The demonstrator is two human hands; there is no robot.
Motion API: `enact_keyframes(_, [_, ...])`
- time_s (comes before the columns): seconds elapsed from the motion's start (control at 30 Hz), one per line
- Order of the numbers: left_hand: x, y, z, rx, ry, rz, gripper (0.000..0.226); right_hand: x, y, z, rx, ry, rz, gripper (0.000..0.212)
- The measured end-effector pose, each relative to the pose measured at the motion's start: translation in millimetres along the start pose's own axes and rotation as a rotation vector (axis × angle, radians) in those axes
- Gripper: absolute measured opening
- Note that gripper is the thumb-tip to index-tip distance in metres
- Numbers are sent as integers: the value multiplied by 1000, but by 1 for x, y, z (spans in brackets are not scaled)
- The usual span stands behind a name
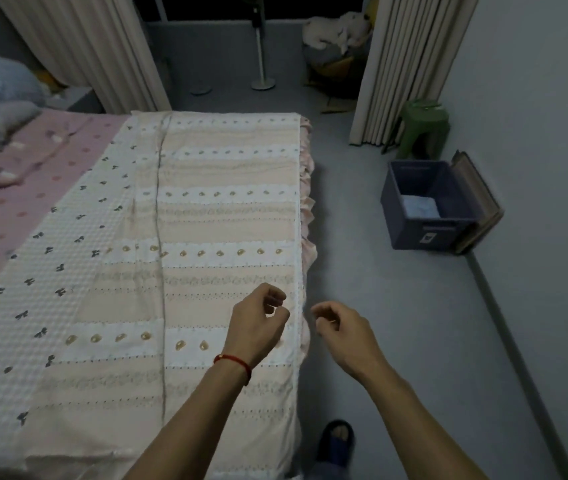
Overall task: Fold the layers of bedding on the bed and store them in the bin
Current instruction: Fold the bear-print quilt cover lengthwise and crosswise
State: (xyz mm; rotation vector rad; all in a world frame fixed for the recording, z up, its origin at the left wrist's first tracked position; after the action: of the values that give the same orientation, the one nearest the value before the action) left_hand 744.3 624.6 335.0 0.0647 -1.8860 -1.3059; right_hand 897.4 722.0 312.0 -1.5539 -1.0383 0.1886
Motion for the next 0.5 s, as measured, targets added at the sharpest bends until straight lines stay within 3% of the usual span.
enact_keyframes(0.23, [-90,73,153,13,-54,-186,12,140,23,116,-62,87,-55,20])
enact_keyframes(0.5, [-129,153,333,-21,-52,-139,17,230,-10,310,16,66,32,17])
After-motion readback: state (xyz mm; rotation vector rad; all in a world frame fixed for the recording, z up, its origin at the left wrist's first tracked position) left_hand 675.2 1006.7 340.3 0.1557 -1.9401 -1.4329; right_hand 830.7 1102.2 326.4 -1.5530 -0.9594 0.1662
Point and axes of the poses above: each hand's wrist, its own z-axis towards the middle knuckle, its own x-axis out of the back of the hand, y = z × x, the point moved 3 cm from there along z, towards the middle knuckle, and after that the axes turned 3 degrees about -y, right-handed, at the moved point
